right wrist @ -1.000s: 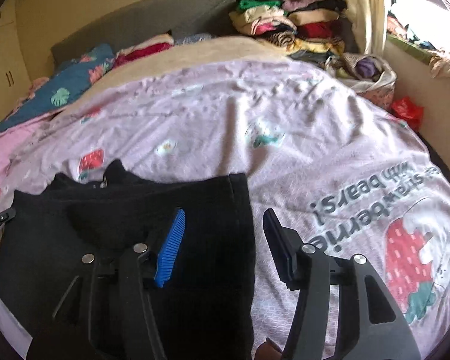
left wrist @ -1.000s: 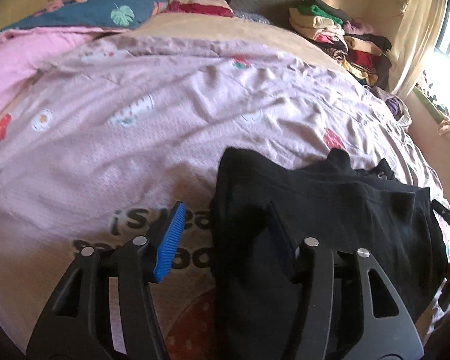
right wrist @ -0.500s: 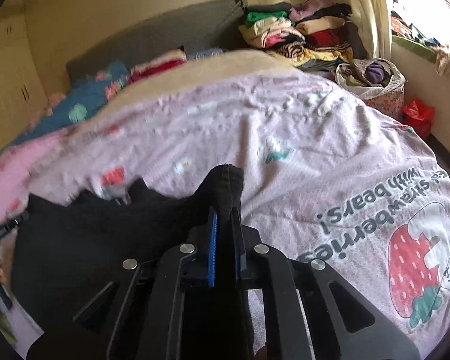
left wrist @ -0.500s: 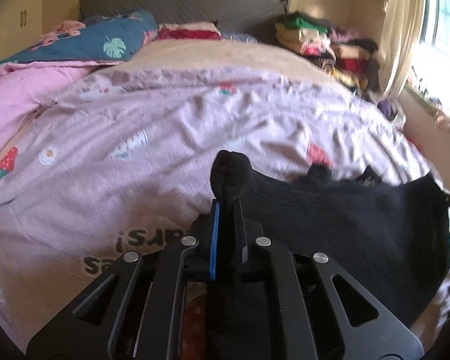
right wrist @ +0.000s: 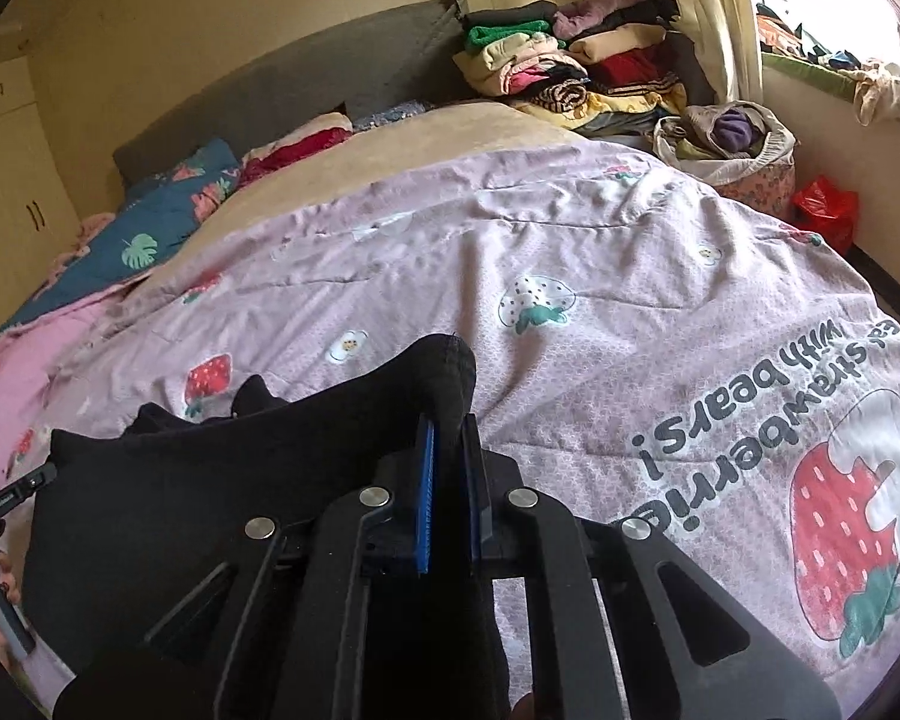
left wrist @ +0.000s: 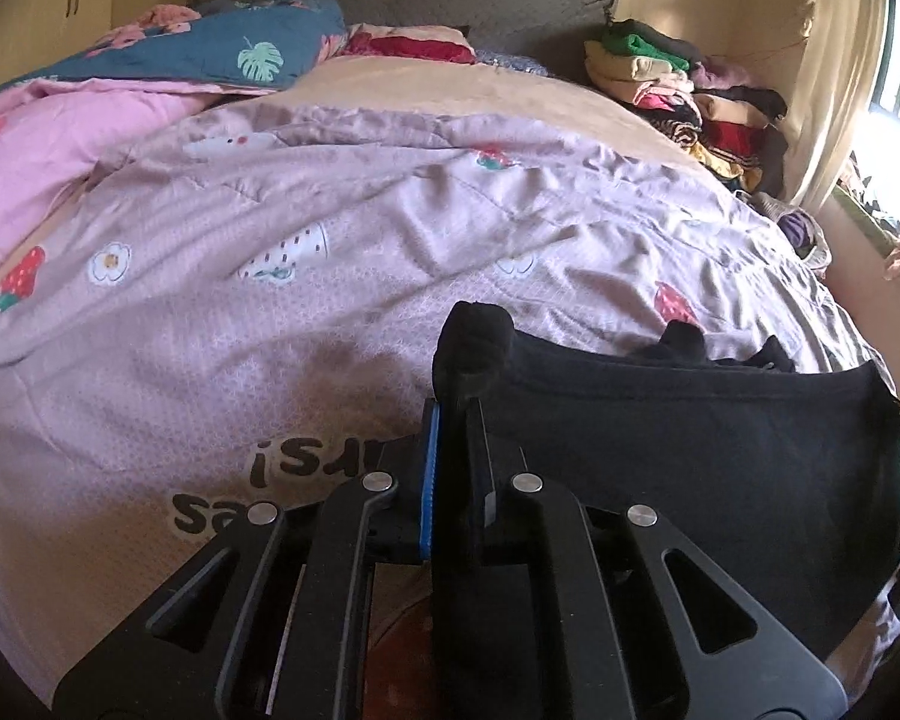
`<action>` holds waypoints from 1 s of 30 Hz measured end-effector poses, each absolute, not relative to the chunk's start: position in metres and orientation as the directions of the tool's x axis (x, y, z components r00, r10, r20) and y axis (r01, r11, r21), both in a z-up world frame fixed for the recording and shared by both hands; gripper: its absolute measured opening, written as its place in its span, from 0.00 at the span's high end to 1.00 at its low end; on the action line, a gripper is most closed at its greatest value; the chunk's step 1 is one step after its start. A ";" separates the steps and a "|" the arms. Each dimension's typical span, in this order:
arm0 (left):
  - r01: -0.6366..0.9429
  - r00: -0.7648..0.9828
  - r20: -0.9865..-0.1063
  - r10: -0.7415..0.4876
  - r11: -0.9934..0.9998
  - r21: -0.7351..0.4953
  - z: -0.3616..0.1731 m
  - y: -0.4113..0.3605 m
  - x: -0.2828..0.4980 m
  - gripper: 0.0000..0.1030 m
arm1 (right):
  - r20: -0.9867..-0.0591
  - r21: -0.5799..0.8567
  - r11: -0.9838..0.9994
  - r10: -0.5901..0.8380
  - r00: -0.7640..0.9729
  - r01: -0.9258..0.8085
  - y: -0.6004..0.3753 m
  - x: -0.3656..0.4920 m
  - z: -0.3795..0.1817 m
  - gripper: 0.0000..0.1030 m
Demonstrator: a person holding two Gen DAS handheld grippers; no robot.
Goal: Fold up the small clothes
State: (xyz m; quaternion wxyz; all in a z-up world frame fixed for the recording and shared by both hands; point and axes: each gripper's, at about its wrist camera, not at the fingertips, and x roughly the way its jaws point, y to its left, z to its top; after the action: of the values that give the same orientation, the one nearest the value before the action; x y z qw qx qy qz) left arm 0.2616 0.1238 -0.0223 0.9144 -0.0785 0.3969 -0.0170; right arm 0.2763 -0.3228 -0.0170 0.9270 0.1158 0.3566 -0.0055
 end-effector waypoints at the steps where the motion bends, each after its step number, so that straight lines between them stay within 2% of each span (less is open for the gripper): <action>1: -0.032 0.685 -0.723 -0.093 0.987 -0.157 -0.022 0.125 0.261 0.97 | -0.665 0.204 0.974 0.067 0.744 0.094 -0.322 0.276 -0.017 0.92; 5: -0.032 0.687 -0.722 -0.083 0.989 -0.145 -0.021 0.122 0.259 0.95 | -0.673 0.196 0.975 0.059 0.738 0.100 -0.323 0.277 -0.021 0.91; 10: -0.063 0.692 -0.721 -0.037 0.992 -0.112 -0.018 0.124 0.255 0.88 | -0.688 0.182 0.973 0.022 0.725 0.144 -0.329 0.276 -0.023 0.81; 11: -0.068 0.694 -0.720 -0.034 0.991 -0.113 -0.017 0.125 0.254 0.87 | -0.692 0.187 0.971 0.021 0.722 0.151 -0.331 0.276 -0.024 0.77; 12: -0.070 0.695 -0.718 -0.033 0.991 -0.114 -0.016 0.126 0.253 0.87 | -0.691 0.199 0.967 0.022 0.723 0.160 -0.334 0.274 -0.023 0.63; 13: -0.073 0.696 -0.718 -0.032 0.991 -0.114 -0.014 0.126 0.252 0.84 | -0.688 0.205 0.966 0.025 0.725 0.160 -0.336 0.273 -0.022 0.58; 15: -0.081 0.699 -0.714 -0.023 0.990 -0.112 -0.011 0.127 0.250 0.73 | -0.686 0.203 0.966 0.024 0.727 0.160 -0.336 0.272 -0.019 0.55; 16: -0.085 0.701 -0.713 -0.020 0.990 -0.111 -0.010 0.127 0.249 0.61 | -0.685 0.201 0.967 0.023 0.728 0.158 -0.337 0.271 -0.017 0.52; 17: -0.093 0.705 -0.709 -0.013 0.990 -0.111 -0.008 0.128 0.247 0.40 | -0.682 0.200 0.968 0.026 0.730 0.153 -0.336 0.270 -0.016 0.46; 19: -0.113 0.717 -0.697 0.009 0.988 -0.104 -0.003 0.130 0.244 0.19 | -0.684 0.196 0.968 0.022 0.729 0.154 -0.335 0.268 -0.013 0.32; 20: -0.119 0.723 -0.690 0.015 0.987 -0.104 0.000 0.131 0.241 0.19 | -0.679 0.194 0.969 0.017 0.734 0.156 -0.334 0.267 -0.011 0.19; 21: -0.120 0.724 -0.690 0.012 0.987 -0.108 0.002 0.132 0.240 0.18 | -0.673 0.192 0.969 0.015 0.739 0.155 -0.334 0.266 -0.009 0.15; 23: -0.128 0.721 -0.693 0.007 0.984 -0.123 0.006 0.135 0.237 0.09 | -0.672 0.182 0.971 0.009 0.741 0.153 -0.333 0.264 -0.006 0.13; 30: -0.138 0.710 -0.703 -0.036 0.972 -0.189 0.017 0.144 0.223 0.09 | -0.652 0.177 0.975 0.012 0.758 0.136 -0.334 0.243 0.005 0.11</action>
State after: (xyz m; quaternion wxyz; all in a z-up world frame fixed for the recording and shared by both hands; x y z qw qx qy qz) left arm 0.2227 0.1439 0.0165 0.9176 -0.1145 0.3796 0.0278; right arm 0.2428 -0.3340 0.0046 0.9314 0.1074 0.3461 -0.0333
